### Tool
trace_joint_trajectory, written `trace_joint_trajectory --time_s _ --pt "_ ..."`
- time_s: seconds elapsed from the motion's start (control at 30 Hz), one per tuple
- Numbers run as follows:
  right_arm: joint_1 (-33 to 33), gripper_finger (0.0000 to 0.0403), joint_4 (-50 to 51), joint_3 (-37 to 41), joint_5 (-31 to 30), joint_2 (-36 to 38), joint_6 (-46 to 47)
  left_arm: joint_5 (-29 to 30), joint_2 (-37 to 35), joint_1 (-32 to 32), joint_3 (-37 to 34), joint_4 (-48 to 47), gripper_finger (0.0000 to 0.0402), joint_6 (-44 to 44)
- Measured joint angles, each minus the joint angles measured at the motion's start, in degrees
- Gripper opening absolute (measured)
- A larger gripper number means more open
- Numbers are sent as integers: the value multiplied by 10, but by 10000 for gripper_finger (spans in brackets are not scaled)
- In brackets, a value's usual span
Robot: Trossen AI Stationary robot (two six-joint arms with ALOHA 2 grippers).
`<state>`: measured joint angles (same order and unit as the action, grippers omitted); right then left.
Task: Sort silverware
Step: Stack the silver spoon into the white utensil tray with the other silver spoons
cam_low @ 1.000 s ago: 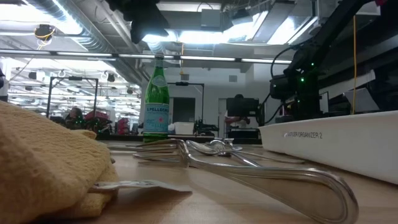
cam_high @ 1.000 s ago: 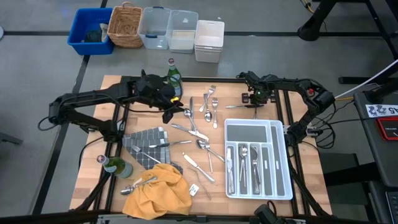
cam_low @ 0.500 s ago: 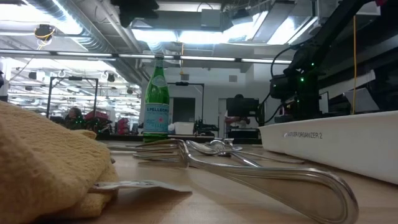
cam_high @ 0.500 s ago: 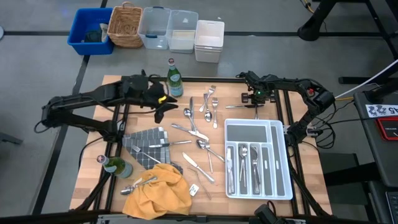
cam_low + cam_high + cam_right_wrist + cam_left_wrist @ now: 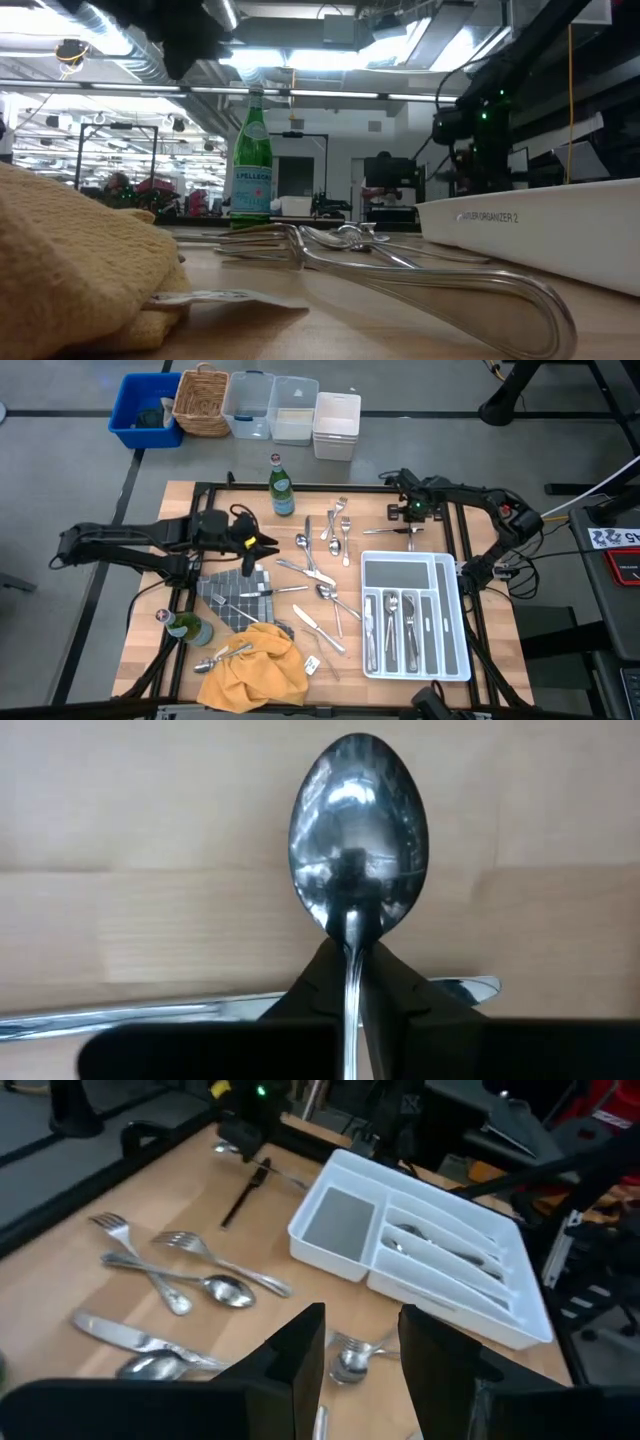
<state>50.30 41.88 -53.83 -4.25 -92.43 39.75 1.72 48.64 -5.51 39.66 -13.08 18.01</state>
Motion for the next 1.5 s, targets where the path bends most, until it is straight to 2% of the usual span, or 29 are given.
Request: trace_joint_trajectory --time_s 0.13,0.43,0.77,0.87,1.13,1.5 --pt "0 14 14 -31 24 16 0 0 4 11 -29 21 117 0" --pt "-1 15 134 -132 78 22 -40 0 4 19 -47 33 117 0" --pt "-3 17 232 -234 251 23 -73 0 4 19 -47 35 117 -1" --pt "-19 16 241 -250 281 23 -73 0 4 19 -47 35 117 9" --pt "-116 16 246 -261 342 23 -61 0 6 19 -47 34 117 14" --pt "-326 16 242 -261 299 23 41 0 6 19 -47 34 117 15"
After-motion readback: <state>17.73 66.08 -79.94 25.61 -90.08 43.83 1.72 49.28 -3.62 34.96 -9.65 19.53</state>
